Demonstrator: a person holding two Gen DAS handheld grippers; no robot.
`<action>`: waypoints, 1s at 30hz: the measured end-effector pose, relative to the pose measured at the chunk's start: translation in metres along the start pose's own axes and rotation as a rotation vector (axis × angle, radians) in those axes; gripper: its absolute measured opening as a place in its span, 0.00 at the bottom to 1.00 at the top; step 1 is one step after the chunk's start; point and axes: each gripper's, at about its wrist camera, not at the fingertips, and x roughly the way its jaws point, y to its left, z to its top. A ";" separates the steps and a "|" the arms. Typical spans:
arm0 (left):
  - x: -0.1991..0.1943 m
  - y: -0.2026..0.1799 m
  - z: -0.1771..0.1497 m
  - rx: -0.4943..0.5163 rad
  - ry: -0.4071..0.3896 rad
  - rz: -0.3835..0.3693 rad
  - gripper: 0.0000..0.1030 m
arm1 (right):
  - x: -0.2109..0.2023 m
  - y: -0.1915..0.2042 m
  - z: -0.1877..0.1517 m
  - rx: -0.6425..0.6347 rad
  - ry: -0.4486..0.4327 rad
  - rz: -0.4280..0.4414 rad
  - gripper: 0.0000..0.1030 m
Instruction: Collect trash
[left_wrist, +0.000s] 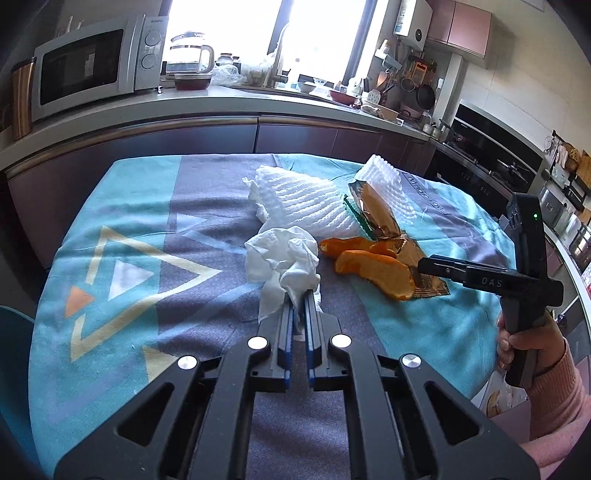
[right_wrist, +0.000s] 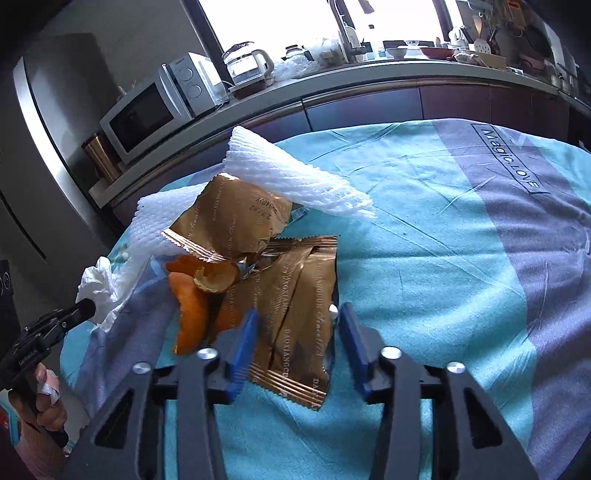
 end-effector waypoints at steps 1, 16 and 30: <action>-0.001 0.000 -0.001 0.000 -0.001 0.003 0.06 | 0.000 -0.002 -0.001 0.003 -0.001 -0.007 0.25; -0.015 0.010 -0.009 -0.020 -0.017 -0.006 0.06 | -0.020 -0.004 -0.009 0.088 -0.029 0.226 0.20; -0.018 0.017 -0.016 -0.039 -0.009 -0.007 0.06 | -0.010 0.014 -0.019 0.074 -0.003 0.143 0.46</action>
